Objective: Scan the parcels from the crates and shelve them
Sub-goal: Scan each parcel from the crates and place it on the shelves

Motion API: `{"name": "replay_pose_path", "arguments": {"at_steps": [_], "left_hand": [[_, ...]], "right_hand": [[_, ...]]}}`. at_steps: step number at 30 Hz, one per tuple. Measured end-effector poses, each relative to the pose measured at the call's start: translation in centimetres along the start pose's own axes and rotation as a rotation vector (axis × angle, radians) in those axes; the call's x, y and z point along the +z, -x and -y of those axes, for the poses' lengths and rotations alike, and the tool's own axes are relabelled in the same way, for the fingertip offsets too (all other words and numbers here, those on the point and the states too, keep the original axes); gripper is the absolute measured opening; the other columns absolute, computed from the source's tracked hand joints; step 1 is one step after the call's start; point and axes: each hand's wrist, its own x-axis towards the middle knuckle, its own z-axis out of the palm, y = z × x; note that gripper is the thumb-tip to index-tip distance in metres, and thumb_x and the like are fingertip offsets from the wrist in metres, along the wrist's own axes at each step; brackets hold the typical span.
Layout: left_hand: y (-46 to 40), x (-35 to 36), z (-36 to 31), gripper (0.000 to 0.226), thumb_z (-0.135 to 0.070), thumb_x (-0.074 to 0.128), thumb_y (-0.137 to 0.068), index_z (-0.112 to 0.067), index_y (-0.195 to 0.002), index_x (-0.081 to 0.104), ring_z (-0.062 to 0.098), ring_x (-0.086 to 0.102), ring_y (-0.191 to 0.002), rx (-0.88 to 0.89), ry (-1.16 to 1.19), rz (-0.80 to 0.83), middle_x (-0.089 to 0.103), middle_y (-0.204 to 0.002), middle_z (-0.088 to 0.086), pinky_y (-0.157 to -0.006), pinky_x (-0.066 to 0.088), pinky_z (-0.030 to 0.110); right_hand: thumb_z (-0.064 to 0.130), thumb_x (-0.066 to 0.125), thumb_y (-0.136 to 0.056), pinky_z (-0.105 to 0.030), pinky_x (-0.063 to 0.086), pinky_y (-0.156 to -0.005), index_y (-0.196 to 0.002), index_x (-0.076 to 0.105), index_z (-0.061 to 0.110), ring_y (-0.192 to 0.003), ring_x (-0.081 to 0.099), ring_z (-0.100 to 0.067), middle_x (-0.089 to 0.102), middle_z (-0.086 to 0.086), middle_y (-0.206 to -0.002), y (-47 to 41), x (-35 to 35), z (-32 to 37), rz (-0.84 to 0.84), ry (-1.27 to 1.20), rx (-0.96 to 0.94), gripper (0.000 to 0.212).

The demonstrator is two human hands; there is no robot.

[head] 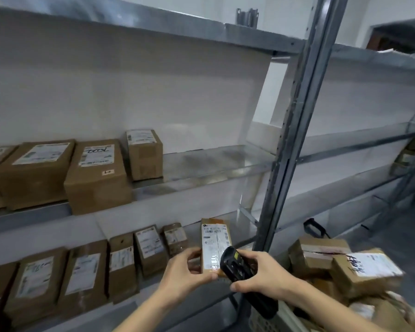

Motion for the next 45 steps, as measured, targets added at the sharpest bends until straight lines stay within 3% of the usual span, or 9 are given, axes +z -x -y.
{"name": "replay_pose_path", "arguments": {"at_steps": [8, 11, 13, 16, 18, 21, 28, 35, 45], "left_hand": [[-8.3, 3.3, 9.4, 0.065, -0.021, 0.098, -0.058, -0.042, -0.106, 0.058, 0.002, 0.073, -0.084, -0.164, 0.094, -0.056, 0.072, -0.101, -0.017, -0.073, 0.058, 0.021], [-11.9, 4.5, 12.9, 0.090, -0.058, 0.098, -0.027, -0.043, -0.109, 0.062, 0.009, 0.073, -0.092, -0.205, 0.118, -0.117, 0.074, -0.104, -0.012, -0.075, 0.059, 0.024], [-14.3, 5.3, 15.8, 0.106, -0.049, 0.101, -0.026, -0.027, -0.123, 0.064, 0.014, 0.071, -0.093, -0.258, 0.129, -0.139, 0.072, -0.107, -0.004, -0.066, 0.056, 0.019], [-16.8, 6.0, 19.3, 0.082, -0.007, 0.094, -0.060, -0.011, -0.134, 0.058, 0.023, 0.068, -0.098, -0.325, 0.130, -0.154, 0.066, -0.116, 0.006, -0.064, 0.058, 0.021], [-17.8, 6.5, 20.6, 0.063, -0.011, 0.089, -0.073, -0.019, -0.129, 0.062, 0.015, 0.071, -0.098, -0.318, 0.130, -0.213, 0.072, -0.112, -0.001, -0.074, 0.059, 0.020], [-18.9, 6.9, 21.8, 0.064, -0.032, 0.094, -0.062, -0.031, -0.119, 0.065, 0.004, 0.072, -0.098, -0.310, 0.120, -0.254, 0.076, -0.105, -0.011, -0.089, 0.059, 0.029], [-22.0, 7.0, 22.9, 0.039, -0.009, 0.090, -0.070, -0.030, -0.096, 0.071, -0.005, 0.070, -0.082, -0.308, 0.049, -0.372, 0.075, -0.087, -0.025, -0.068, 0.054, 0.011], [-22.9, 6.4, 23.8, 0.026, -0.027, 0.090, -0.071, -0.026, -0.091, 0.075, 0.004, 0.072, -0.075, -0.335, -0.051, -0.500, 0.076, -0.080, -0.010, -0.074, 0.062, 0.035], [-22.4, 6.3, 23.6, 0.026, -0.011, 0.091, -0.069, -0.020, -0.089, 0.075, -0.001, 0.071, -0.074, -0.274, -0.067, -0.533, 0.074, -0.076, -0.022, -0.065, 0.055, 0.013]], "right_hand": [[0.034, 0.090, -0.058, -0.033, 0.057, -0.100, -0.121, 0.072, 0.029, -0.102, 0.072, -0.003, 0.078, 0.012, -0.106, -11.6, 1.5, -8.7, 0.090, 0.015, 0.084, 0.066], [0.035, 0.086, -0.052, -0.028, 0.057, -0.095, -0.117, 0.072, 0.037, -0.102, 0.071, 0.000, 0.077, 0.018, -0.104, -16.6, 1.7, -12.2, 0.127, 0.012, 0.087, 0.067], [0.032, 0.088, -0.056, -0.025, 0.057, -0.092, -0.120, 0.071, 0.042, -0.102, 0.070, 0.002, 0.076, 0.022, -0.107, -19.7, 1.8, -13.9, 0.191, 0.009, 0.076, 0.066], [0.017, 0.090, -0.066, -0.014, 0.052, -0.082, -0.113, 0.072, 0.041, -0.101, 0.069, 0.005, 0.076, 0.025, -0.106, -24.0, 1.9, -16.5, 0.269, 0.012, 0.042, 0.056], [0.017, 0.091, -0.066, -0.016, 0.052, -0.082, -0.110, 0.073, 0.039, -0.101, 0.070, 0.003, 0.076, 0.023, -0.105, -26.4, 2.4, -18.0, 0.291, 0.014, 0.024, 0.053], [0.021, 0.093, -0.066, -0.017, 0.054, -0.088, -0.119, 0.071, 0.039, -0.103, 0.069, 0.006, 0.075, 0.025, -0.108, -29.3, 3.2, -19.8, 0.321, 0.008, -0.003, 0.060], [0.025, 0.093, -0.068, -0.020, 0.058, -0.086, -0.122, 0.070, 0.039, -0.098, 0.069, 0.005, 0.075, 0.020, -0.109, -33.9, 3.2, -20.3, 0.343, 0.054, -0.054, 0.061], [0.033, 0.094, -0.062, -0.027, 0.060, -0.087, -0.121, 0.069, 0.046, -0.097, 0.070, 0.002, 0.075, 0.021, -0.108, -36.2, 3.3, -20.2, 0.347, 0.094, -0.064, 0.065], [0.026, 0.095, -0.065, -0.021, 0.059, -0.083, -0.119, 0.070, 0.041, -0.094, 0.069, 0.003, 0.075, 0.019, -0.105, -35.9, 2.7, -20.1, 0.291, 0.108, -0.061, 0.062]]}}
